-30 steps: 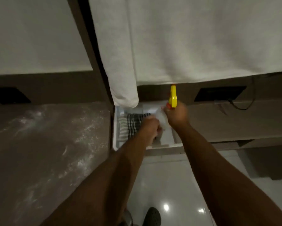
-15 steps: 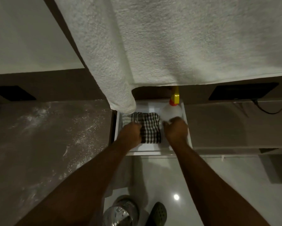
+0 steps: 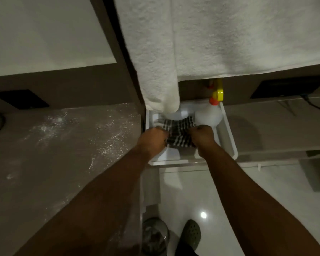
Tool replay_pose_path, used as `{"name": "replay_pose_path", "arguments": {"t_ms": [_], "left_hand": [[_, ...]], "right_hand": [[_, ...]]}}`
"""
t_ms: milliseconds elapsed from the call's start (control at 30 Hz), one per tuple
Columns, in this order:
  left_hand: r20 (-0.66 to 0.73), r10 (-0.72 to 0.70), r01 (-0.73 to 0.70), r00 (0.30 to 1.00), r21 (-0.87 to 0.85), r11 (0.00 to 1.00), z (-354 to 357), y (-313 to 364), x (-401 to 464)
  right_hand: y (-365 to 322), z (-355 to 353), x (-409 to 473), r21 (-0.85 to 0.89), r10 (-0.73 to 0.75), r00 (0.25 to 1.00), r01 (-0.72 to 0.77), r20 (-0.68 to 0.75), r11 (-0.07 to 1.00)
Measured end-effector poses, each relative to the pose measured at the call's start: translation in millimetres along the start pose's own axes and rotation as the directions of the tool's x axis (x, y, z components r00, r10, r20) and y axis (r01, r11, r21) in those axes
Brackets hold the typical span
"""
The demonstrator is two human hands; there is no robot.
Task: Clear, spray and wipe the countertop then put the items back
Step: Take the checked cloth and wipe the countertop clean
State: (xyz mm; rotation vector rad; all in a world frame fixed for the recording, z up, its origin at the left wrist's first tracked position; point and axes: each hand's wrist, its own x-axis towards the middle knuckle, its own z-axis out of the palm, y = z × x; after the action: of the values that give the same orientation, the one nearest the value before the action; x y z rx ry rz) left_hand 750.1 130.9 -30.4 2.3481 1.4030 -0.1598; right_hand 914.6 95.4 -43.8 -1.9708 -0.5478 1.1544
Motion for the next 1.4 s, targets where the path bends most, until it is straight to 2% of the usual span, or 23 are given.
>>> {"name": "replay_pose_path", "arguments": {"t_ms": [167, 267, 300, 400, 533, 633, 700, 767, 800, 833, 867, 900, 933, 1000, 1033, 1133, 1200, 1267, 1400], "left_hand": [[-0.274, 0.184, -0.207, 0.944, -0.057, 0.977, -45.8, -46.5, -64.1], [-0.399, 0.269, -0.313, 0.877, -0.050, 0.948, -69.2, -93.2, -119.0], [-0.411, 0.252, -0.310, 0.876, -0.079, 0.947, -77.8, -113.2, -135.9], [-0.394, 0.187, -0.251, 0.900, -0.116, 0.961, -112.6, -180.7, -180.2], [-0.426, 0.206, -0.232, 0.881, -0.009, 0.973, -158.4, -267.2, -235.4], [-0.452, 0.235, -0.224, 0.861, 0.079, 0.971, -163.1, -319.4, -268.2], [-0.426, 0.235, -0.216, 0.874, 0.093, 0.972, -147.4, -347.4, -284.1], [-0.350, 0.261, -0.236, 0.899, 0.114, 0.965, -122.2, -366.3, -303.4], [-0.340, 0.300, -0.275, 0.891, 0.120, 0.954, -108.9, -373.8, -312.4], [-0.349, 0.319, -0.303, 0.881, 0.102, 0.948, -95.1, -381.1, -321.0], [-0.341, 0.322, -0.315, 0.883, 0.076, 0.946, -82.4, -389.0, -328.7], [-0.352, 0.296, -0.292, 0.888, 0.064, 0.954, -71.9, -398.9, -333.3], [-0.356, 0.234, -0.228, 0.905, 0.061, 0.972, -64.1, -410.4, -333.6], [-0.364, -0.006, -0.002, 0.931, -0.021, 1.000, -55.0, -433.6, -328.1], [-0.368, -0.102, 0.085, 0.924, -0.063, 0.994, -52.5, -444.4, -322.2], [-0.357, -0.187, 0.190, 0.915, -0.025, 0.981, -47.2, -467.1, -302.0], [-0.309, -0.256, 0.274, 0.916, 0.014, 0.962, -41.1, -474.8, -292.1], [-0.310, -0.302, 0.330, 0.902, 0.041, 0.943, -30.2, -483.2, -287.9], [-0.344, -0.305, 0.331, 0.888, 0.018, 0.943, -19.7, -487.9, -287.3]], "right_hand": [[-24.0, 34.1, -72.8, 0.321, 0.023, 1.000, -0.015, -0.019, 0.947], [-37.6, 80.9, -127.4, 0.374, -0.008, 0.997, 0.035, -0.073, 0.927], [-42.1, 100.7, -146.8, 0.379, -0.022, 0.995, 0.058, -0.098, 0.924], [-65.3, 168.7, -204.5, 0.347, -0.083, 0.991, 0.114, -0.102, 0.931], [-103.6, 252.4, -261.9, 0.316, -0.126, 0.992, 0.118, 0.006, 0.942], [-115.1, 298.2, -287.1, 0.242, -0.180, 0.983, 0.166, 0.037, 0.956], [-100.9, 320.0, -298.3, 0.154, -0.181, 0.982, 0.170, 0.056, 0.973], [-69.2, 337.2, -307.0, -0.035, -0.166, 0.985, 0.167, 0.041, 0.985], [-49.8, 344.4, -310.9, -0.218, -0.180, 0.984, 0.179, 0.017, 0.959], [-30.1, 351.0, -315.4, -0.427, -0.224, 0.975, 0.201, -0.002, 0.881], [-13.3, 357.9, -319.8, -0.588, -0.304, 0.953, 0.245, -0.001, 0.771], [-1.1, 366.1, -324.2, -0.665, -0.413, 0.910, 0.330, 0.036, 0.670], [5.9, 375.9, -327.0, -0.685, -0.509, 0.855, 0.431, 0.102, 0.587], [11.4, 399.2, -323.6, -0.708, -0.613, 0.744, 0.582, 0.265, 0.400], [13.0, 411.6, -317.8, -0.725, -0.599, 0.723, 0.610, 0.344, 0.320], [27.4, 438.6, -298.9, -0.769, -0.459, 0.733, 0.621, 0.501, 0.152], [45.8, 435.2, -286.9, -0.777, -0.448, 0.723, 0.622, 0.525, 0.093], [58.6, 413.2, -273.1, -0.796, -0.465, 0.728, 0.601, 0.503, 0.079], [40.3, 356.9, -218.0, -0.902, -0.459, 0.856, 0.369, 0.237, 0.224]]}}
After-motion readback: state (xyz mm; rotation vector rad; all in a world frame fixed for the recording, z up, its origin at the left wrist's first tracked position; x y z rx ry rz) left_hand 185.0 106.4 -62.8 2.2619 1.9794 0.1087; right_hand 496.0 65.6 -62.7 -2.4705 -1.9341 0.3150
